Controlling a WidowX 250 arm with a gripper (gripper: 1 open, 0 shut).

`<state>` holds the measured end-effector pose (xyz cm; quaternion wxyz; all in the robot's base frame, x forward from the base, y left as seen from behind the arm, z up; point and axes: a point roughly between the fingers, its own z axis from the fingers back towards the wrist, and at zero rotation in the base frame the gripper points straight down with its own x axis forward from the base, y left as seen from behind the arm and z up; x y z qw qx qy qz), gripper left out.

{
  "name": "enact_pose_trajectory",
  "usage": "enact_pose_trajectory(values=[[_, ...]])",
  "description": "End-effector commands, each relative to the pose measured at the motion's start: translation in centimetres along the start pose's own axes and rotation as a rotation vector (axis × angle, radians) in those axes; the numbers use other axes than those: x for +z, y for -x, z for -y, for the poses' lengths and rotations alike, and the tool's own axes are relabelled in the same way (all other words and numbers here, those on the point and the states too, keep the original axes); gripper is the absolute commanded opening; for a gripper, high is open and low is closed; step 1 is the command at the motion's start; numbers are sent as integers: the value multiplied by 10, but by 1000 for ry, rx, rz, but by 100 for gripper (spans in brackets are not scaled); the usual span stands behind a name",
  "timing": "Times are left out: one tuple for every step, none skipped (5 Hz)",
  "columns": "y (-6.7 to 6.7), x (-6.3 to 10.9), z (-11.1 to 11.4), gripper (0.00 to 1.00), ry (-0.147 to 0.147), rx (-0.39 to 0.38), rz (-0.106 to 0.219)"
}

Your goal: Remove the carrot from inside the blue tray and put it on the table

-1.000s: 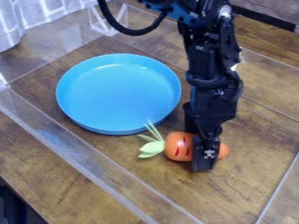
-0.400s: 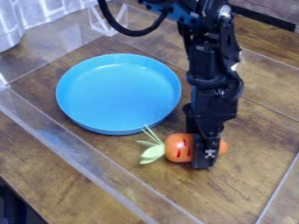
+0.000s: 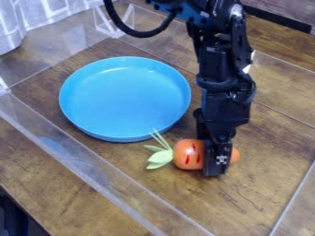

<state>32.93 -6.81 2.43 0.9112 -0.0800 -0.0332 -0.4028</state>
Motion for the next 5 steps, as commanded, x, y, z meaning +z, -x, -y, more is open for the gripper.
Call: enact_pose_trajectory(values=[[-4, 10, -8, 100, -26, 4, 34], [-4, 9, -9, 100, -24, 6, 37], [-3, 8, -10, 100, -25, 9, 37], [-3, 7, -11, 100, -25, 12, 37], [-3, 5, -12, 100, -25, 16, 36]])
